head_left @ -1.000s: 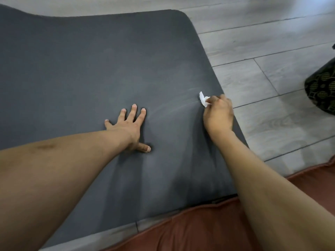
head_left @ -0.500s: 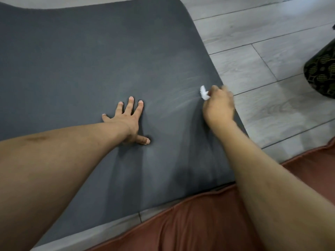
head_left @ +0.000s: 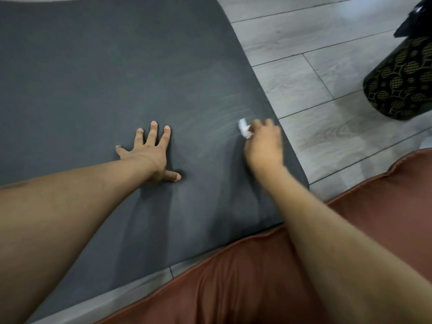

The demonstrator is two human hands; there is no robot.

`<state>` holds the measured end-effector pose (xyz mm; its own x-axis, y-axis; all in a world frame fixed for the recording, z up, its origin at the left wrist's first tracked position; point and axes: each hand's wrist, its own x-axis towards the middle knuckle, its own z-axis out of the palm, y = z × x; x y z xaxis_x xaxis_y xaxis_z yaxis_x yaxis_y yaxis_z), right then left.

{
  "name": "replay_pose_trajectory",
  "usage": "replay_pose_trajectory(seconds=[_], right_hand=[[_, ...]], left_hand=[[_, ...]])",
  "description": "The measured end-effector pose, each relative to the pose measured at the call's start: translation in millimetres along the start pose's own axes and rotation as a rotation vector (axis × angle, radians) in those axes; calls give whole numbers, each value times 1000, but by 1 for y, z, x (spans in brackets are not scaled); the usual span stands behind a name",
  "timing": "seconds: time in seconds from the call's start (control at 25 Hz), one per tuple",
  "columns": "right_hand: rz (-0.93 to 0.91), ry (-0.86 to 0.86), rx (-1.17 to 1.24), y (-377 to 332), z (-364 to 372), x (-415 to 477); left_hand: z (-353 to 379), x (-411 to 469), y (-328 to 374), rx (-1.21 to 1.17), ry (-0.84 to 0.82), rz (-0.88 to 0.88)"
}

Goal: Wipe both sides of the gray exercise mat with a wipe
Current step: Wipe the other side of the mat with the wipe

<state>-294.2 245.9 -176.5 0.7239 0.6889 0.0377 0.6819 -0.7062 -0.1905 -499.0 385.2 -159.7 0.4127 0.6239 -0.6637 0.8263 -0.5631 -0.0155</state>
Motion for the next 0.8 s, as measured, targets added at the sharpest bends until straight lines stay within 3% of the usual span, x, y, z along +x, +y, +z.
replay_pose_trajectory(seconds=[0.12,0.16,0.2,0.28,0.36,0.4,0.48,0.64,0.72,0.8], right_hand=[[-501,-223,90,-53,10,-71],[-619,-270,56,-48,9,-73],[-615,-252,39,-32,4,-57],[-256,-133,-27,12,-6,-14],[134,-26,-65,53,-5,12],[143,-26,-75,51,1,10],[-88,-101,-103,11,15,-21],[-647,-306,12,-38,6,-88],[-463,-288,-92,-8,-10,-56],[-44,-156,-137,37,-15,-16]], left_hand=[[3,-11,4,-46,63,18],[8,-20,6,-52,124,47],[15,-31,7,-50,209,94],[35,-47,5,-41,349,204],[48,-55,-5,-33,274,280],[51,-56,-10,-4,179,292],[54,-55,-14,44,65,293],[56,-52,-10,23,94,276],[58,-54,-9,27,110,272],[58,-54,-8,25,106,261]])
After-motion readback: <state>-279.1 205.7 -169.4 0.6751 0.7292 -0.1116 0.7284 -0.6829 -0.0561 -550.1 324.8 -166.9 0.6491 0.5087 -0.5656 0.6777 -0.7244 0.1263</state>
